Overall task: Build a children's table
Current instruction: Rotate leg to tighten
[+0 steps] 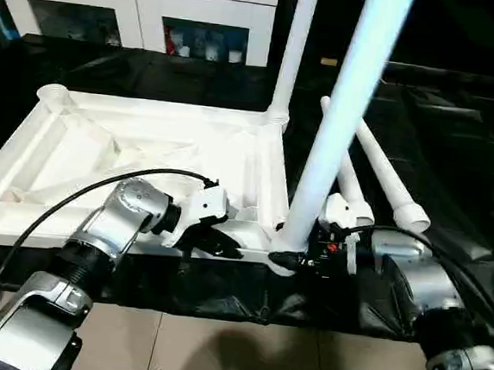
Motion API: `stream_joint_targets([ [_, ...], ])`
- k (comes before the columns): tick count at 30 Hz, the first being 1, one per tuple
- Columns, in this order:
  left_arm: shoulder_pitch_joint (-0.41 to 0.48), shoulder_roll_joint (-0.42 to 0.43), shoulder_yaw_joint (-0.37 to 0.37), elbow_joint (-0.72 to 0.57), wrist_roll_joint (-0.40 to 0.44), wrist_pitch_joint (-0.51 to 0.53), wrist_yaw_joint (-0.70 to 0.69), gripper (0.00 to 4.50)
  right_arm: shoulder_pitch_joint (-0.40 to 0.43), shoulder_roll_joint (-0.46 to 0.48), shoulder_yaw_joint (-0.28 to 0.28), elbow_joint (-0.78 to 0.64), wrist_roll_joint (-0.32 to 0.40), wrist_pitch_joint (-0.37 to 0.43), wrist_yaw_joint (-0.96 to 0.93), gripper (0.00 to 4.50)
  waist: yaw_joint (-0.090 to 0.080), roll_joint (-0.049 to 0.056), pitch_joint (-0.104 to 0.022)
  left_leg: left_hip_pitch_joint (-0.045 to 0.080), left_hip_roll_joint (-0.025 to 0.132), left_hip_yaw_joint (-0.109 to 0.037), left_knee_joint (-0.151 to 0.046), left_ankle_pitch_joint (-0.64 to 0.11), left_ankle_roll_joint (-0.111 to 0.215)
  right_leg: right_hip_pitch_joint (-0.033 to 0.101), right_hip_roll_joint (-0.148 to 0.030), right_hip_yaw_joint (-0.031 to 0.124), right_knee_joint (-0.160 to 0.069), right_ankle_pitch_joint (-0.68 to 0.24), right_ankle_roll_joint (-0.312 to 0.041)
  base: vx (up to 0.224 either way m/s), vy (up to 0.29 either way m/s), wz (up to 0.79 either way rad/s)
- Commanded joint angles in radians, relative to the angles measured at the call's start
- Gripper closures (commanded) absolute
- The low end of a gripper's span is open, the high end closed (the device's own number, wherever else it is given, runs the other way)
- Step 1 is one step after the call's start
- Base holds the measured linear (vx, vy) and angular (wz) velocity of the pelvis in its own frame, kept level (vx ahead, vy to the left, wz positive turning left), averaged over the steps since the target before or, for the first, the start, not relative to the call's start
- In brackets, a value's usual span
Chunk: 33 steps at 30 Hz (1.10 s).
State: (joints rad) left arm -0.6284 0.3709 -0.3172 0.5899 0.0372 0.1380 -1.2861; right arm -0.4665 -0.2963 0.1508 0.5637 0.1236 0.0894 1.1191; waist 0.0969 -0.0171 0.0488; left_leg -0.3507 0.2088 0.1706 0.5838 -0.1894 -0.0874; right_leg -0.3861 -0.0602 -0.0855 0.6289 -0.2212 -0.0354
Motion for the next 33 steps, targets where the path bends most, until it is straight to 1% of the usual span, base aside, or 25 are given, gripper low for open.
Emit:
stream_joint_targets([
  [1,-0.032,-0.063,-0.012,-0.009,-0.003,0.024,0.051,4.50,0.005,0.058,0.016,0.016,-0.005,0.017,-0.099,1.72,-0.004,-0.003,-0.055,0.003,0.031,-0.004,-0.065,-0.130,0.047,0.051,-0.090,0.061,-0.080,-0.101,-0.213,0.000,0.000,0.00],
  [2,-0.038,-0.075,-0.010,-0.004,0.004,0.036,0.076,4.50,0.003,0.076,0.008,0.030,-0.016,0.008,-0.154,1.72,-0.008,-0.006,-0.055,0.002,0.030,-0.005,-0.066,-0.144,0.040,0.055,-0.090,0.061,-0.085,-0.143,-0.203,0.000,0.000,0.00],
  [3,-0.046,-0.089,-0.007,0.003,0.012,0.049,0.108,4.50,-0.002,0.097,-0.006,0.051,-0.027,0.004,-0.222,1.73,-0.009,-0.005,-0.054,0.001,0.030,-0.005,-0.066,-0.145,0.036,0.053,-0.090,0.062,-0.085,-0.155,-0.198,0.000,0.000,0.00],
  [4,-0.057,-0.115,-0.001,0.012,0.018,0.069,0.155,4.50,-0.017,0.132,-0.030,0.088,-0.032,0.000,-0.319,1.73,-0.012,0.001,-0.052,0.004,0.031,-0.006,-0.069,-0.154,0.023,0.049,-0.092,0.063,-0.089,-0.190,-0.190,0.000,0.000,0.00],
  [5,-0.067,-0.139,0.004,0.020,0.023,0.083,0.196,4.50,-0.031,0.165,-0.051,0.121,-0.033,0.006,-0.406,1.73,-0.018,0.000,-0.051,0.003,0.030,-0.007,-0.071,-0.165,0.011,0.048,-0.092,0.062,-0.093,-0.223,-0.183,0.000,0.000,0.00],
  [6,-0.074,-0.161,0.008,0.027,0.027,0.094,0.232,4.50,-0.047,0.195,-0.065,0.153,-0.036,0.006,-0.481,1.73,-0.018,0.001,-0.052,0.004,0.028,-0.008,-0.072,-0.172,0.006,0.050,-0.093,0.062,-0.096,-0.240,-0.177,0.000,0.000,0.00],
  [7,-0.075,-0.170,0.009,0.029,0.029,0.097,0.246,4.50,-0.052,0.206,-0.069,0.164,-0.040,0.004,-0.511,1.73,-0.022,0.002,-0.055,0.004,0.028,-0.009,-0.071,-0.163,0.001,0.049,-0.091,0.063,-0.093,-0.229,-0.175,0.000,0.000,0.00],
  [8,-0.080,-0.194,0.011,0.038,0.035,0.104,0.282,4.50,-0.068,0.238,-0.080,0.190,-0.047,0.004,-0.583,1.73,-0.024,0.002,-0.054,0.003,0.029,-0.008,-0.071,-0.160,0.002,0.048,-0.091,0.064,-0.094,-0.206,-0.179,0.000,0.000,0.00],
  [9,-0.080,-0.194,0.011,0.038,0.035,0.104,0.282,4.50,-0.068,0.238,-0.080,0.190,-0.047,0.004,-0.583,1.73,-0.026,0.001,-0.055,0.003,0.029,-0.008,-0.070,-0.157,0.003,0.049,-0.091,0.064,-0.092,-0.192,-0.182,0.000,0.000,0.00],
  [10,-0.081,-0.208,0.008,0.044,0.041,0.108,0.304,4.50,-0.075,0.263,-0.089,0.196,-0.050,0.001,-0.619,1.73,-0.027,0.005,-0.057,0.001,0.028,-0.007,-0.068,-0.146,0.008,0.050,-0.089,0.065,-0.089,-0.155,-0.187,0.000,0.000,0.00],
  [13,-0.081,-0.247,0.005,0.054,0.046,0.109,0.348,4.50,-0.099,0.309,-0.059,0.217,-0.106,-0.061,-0.698,1.73,-0.028,0.005,-0.061,0.000,0.027,-0.007,-0.066,-0.109,0.020,0.054,-0.088,0.064,-0.079,-0.061,-0.204,0.000,0.000,0.00],
  [15,-0.078,-0.246,0.000,0.050,0.050,0.098,0.340,4.50,-0.103,0.314,-0.069,0.223,-0.094,-0.066,-0.687,1.73,-0.029,0.005,-0.060,-0.001,0.026,-0.006,-0.066,-0.108,0.032,0.055,-0.086,0.064,-0.078,-0.038,-0.210,0.000,0.000,0.00],
  [16,-0.077,-0.247,-0.001,0.051,0.053,0.094,0.339,4.50,-0.106,0.318,-0.075,0.229,-0.088,-0.067,-0.681,1.73,-0.029,0.012,-0.059,0.000,0.026,-0.006,-0.067,-0.117,0.037,0.055,-0.087,0.064,-0.080,-0.042,-0.213,0.000,0.000,0.00],
  [17,-0.074,-0.242,-0.002,0.049,0.052,0.088,0.329,4.50,-0.112,0.318,-0.081,0.233,-0.078,-0.066,-0.667,1.18,-0.031,0.007,-0.058,0.000,0.027,-0.005,-0.067,-0.131,0.039,0.055,-0.087,0.064,-0.083,-0.056,-0.212,0.000,0.000,0.00],
  [19,-0.066,-0.225,-0.001,0.039,0.044,0.067,0.300,4.50,-0.118,0.303,-0.070,0.227,-0.080,-0.074,-0.631,1.04,-0.031,0.009,-0.058,0.000,0.027,-0.006,-0.068,-0.136,0.038,0.055,-0.087,0.064,-0.083,-0.068,-0.213,0.000,0.000,0.00],
  [20,-0.061,-0.216,-0.001,0.032,0.040,0.053,0.284,4.50,-0.119,0.292,-0.062,0.223,-0.087,-0.086,-0.617,0.84,-0.031,0.008,-0.060,0.001,0.028,-0.006,-0.067,-0.130,0.041,0.056,-0.088,0.065,-0.082,-0.058,-0.215,0.000,0.000,0.00],
  [22,-0.052,-0.199,0.000,0.022,0.031,0.023,0.251,4.50,-0.116,0.266,-0.053,0.205,-0.087,-0.095,-0.569,0.84,-0.030,0.008,-0.063,0.000,0.028,-0.005,-0.065,-0.110,0.048,0.057,-0.087,0.065,-0.077,-0.016,-0.222,0.000,0.000,0.00],
  [23,-0.043,-0.178,0.000,0.010,0.022,0.002,0.214,4.50,-0.104,0.233,-0.047,0.170,-0.068,-0.084,-0.483,0.84,-0.030,0.008,-0.064,-0.002,0.028,-0.005,-0.062,-0.098,0.059,0.060,-0.086,0.065,-0.071,0.026,-0.231,0.000,0.000,0.00],
  [26,-0.029,-0.143,-0.004,-0.010,0.005,-0.025,0.143,4.50,-0.069,0.161,-0.012,0.097,-0.047,-0.087,-0.318,0.84,-0.029,0.006,-0.063,-0.005,0.028,-0.004,-0.059,-0.091,0.093,0.063,-0.086,0.065,-0.067,0.071,-0.239,0.000,0.000,0.00],
  [27,-0.028,-0.136,-0.004,-0.012,0.002,-0.026,0.130,4.50,-0.061,0.144,-0.005,0.079,-0.037,-0.075,-0.278,0.84,-0.029,0.007,-0.063,-0.004,0.028,-0.005,-0.060,-0.090,0.096,0.062,-0.086,0.064,-0.068,0.070,-0.240,0.000,0.000,0.00],
  [28,-0.027,-0.123,-0.007,-0.014,0.000,-0.030,0.107,4.50,-0.048,0.116,0.006,0.050,-0.023,-0.063,-0.216,0.84,-0.027,0.002,-0.061,-0.003,0.028,-0.003,-0.059,-0.098,0.102,0.062,-0.084,0.063,-0.072,0.056,-0.239,0.000,0.000,0.00],
  [30,-0.025,-0.111,-0.010,-0.015,-0.001,-0.038,0.086,4.50,-0.037,0.091,0.016,0.025,-0.010,-0.049,-0.164,0.84,-0.022,0.003,-0.060,-0.003,0.031,-0.002,-0.060,-0.102,0.103,0.061,-0.085,0.063,-0.072,0.035,-0.237,0.000,0.000,0.00],
  [31,-0.023,-0.087,-0.018,-0.020,0.000,-0.045,0.048,4.50,-0.019,0.044,0.036,-0.019,0.011,-0.026,-0.069,0.84,-0.014,0.004,-0.059,-0.001,0.032,-0.002,-0.061,-0.113,0.098,0.059,-0.084,0.061,-0.075,-0.002,-0.232,0.000,0.000,0.00],
  [32,-0.023,-0.078,-0.020,-0.023,-0.003,-0.050,0.030,4.50,-0.014,0.025,0.044,-0.031,0.013,-0.024,-0.036,0.84,-0.008,0.004,-0.058,0.003,0.035,0.000,-0.061,-0.123,0.096,0.055,-0.084,0.062,-0.076,-0.017,-0.228,0.000,0.000,0.00],
  [33,-0.021,-0.071,-0.017,-0.029,-0.009,-0.047,0.008,4.50,-0.010,0.008,0.050,-0.041,0.014,-0.023,-0.003,0.84,-0.006,0.004,-0.058,0.002,0.035,-0.001,-0.061,-0.126,0.094,0.055,-0.085,0.062,-0.076,-0.025,-0.228,0.000,0.000,0.00],
])
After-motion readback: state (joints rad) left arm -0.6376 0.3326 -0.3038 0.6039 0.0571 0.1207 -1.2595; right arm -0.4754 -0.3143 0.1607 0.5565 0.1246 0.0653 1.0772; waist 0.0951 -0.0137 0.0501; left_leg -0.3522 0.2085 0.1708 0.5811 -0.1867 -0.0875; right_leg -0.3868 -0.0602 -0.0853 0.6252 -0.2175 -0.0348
